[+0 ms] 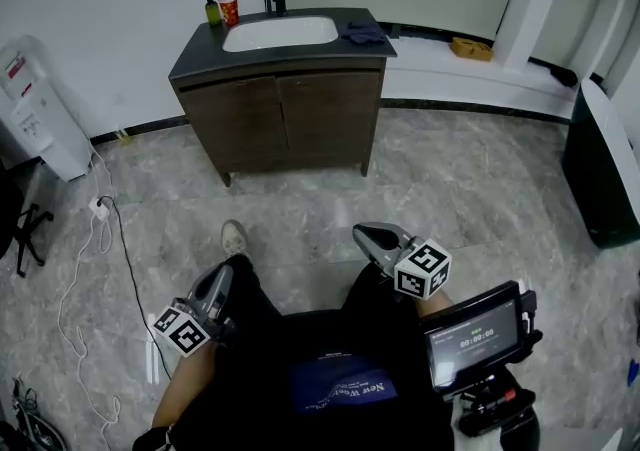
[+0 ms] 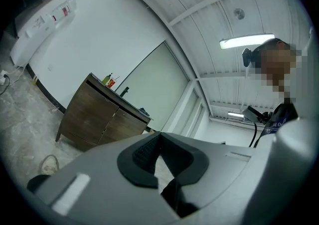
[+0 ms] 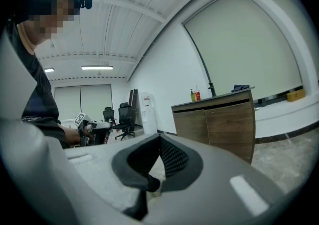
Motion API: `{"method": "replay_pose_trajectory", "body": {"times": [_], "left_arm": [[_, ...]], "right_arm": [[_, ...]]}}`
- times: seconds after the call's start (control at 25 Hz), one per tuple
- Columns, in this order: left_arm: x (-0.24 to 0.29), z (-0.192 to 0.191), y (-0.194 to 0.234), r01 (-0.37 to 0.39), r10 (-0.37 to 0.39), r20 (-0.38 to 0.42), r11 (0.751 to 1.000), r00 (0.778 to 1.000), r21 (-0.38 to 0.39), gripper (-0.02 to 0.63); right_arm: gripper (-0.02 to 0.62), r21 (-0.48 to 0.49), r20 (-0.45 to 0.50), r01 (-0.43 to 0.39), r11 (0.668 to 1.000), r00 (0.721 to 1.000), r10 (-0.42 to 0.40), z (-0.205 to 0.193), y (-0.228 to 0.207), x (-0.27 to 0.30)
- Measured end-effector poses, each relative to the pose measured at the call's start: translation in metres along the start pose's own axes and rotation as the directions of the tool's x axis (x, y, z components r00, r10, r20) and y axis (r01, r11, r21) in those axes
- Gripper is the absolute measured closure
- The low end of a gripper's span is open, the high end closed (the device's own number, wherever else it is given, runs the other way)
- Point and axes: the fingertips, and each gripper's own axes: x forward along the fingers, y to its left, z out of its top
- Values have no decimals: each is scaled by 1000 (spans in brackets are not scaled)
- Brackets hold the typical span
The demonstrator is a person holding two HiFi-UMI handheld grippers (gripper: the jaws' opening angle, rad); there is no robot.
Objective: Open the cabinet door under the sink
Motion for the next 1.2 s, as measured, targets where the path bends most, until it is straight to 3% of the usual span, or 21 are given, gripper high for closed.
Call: {"method": "replay_pose_trajectory", "body": {"times": [0.88,1.2], "left_arm": [[32,33,61,-38,38,37,999,999,-9,600],[57,48,84,-14,14,22,1000,1000,3,600]], "right_arm": [[595,-21,-10,-30,999,1000,30,20,-41,73],[595,-28,-11,-32,999,999,32,29,-55,106]]}}
